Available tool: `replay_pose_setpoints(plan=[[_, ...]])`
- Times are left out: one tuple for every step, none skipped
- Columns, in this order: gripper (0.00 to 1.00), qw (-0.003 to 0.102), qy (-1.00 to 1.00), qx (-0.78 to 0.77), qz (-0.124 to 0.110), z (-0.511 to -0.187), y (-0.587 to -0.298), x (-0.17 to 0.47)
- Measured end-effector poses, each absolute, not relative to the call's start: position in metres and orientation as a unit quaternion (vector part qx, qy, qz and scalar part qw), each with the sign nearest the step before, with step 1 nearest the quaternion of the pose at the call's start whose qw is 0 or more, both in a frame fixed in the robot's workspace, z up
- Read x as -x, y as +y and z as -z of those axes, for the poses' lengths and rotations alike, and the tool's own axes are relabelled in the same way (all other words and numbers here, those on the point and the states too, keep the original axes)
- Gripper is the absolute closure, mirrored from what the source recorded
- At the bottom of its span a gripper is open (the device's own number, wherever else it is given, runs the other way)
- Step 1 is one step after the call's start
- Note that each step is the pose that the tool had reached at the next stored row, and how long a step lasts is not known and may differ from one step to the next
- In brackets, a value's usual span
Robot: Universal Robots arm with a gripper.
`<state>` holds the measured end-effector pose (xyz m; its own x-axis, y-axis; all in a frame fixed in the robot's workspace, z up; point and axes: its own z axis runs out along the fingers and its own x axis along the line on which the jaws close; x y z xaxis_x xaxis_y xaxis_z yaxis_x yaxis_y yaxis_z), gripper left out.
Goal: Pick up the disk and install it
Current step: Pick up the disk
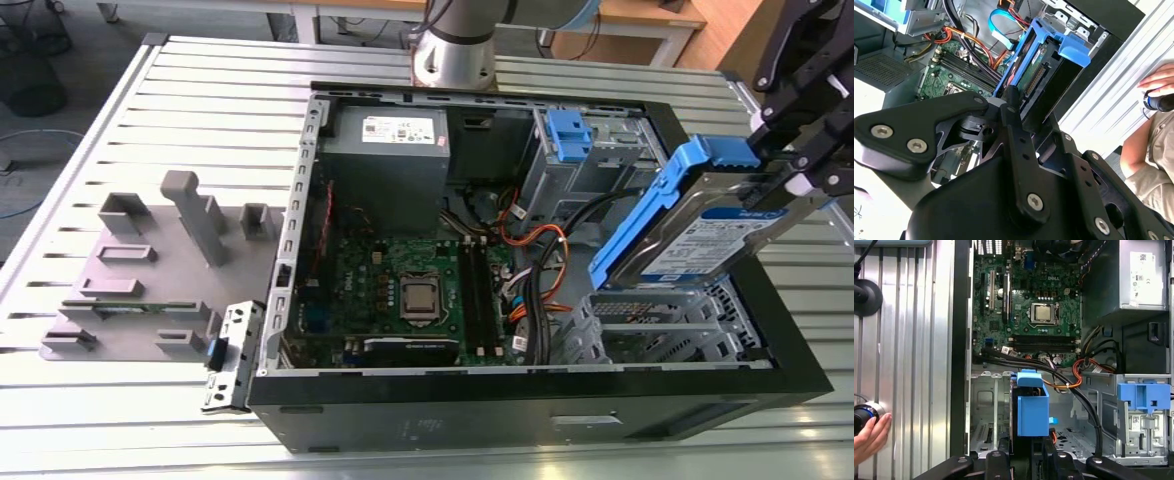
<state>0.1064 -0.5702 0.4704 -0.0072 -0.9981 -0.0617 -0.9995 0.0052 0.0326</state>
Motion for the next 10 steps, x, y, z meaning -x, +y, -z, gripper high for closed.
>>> replay_pose_setpoints(plan=[[0.65, 0.010, 0.709, 0.704, -0.033, -0.4701, -0.5704, -0.1067], [0.65, 0.011, 0.709, 0.704, -0.033, -0.4698, -0.5707, -0.1072], [0.65, 0.010, 0.709, 0.704, -0.033, -0.4696, -0.5710, -0.1079], [0.65, 0.010, 0.709, 0.704, -0.033, -0.4694, -0.5713, -0.1090], [0.65, 0.010, 0.709, 0.704, -0.033, -0.4692, -0.5715, -0.1099], [0.65, 0.011, 0.710, 0.704, -0.033, -0.4690, -0.5717, -0.1108], [0.65, 0.011, 0.710, 0.703, -0.033, -0.4689, -0.5719, -0.1114], [0.65, 0.011, 0.711, 0.702, -0.033, -0.4688, -0.5720, -0.1116], [0.65, 0.011, 0.712, 0.701, -0.033, -0.4685, -0.5722, -0.1116], [0.65, 0.011, 0.713, 0.700, -0.033, -0.4683, -0.5726, -0.1116]])
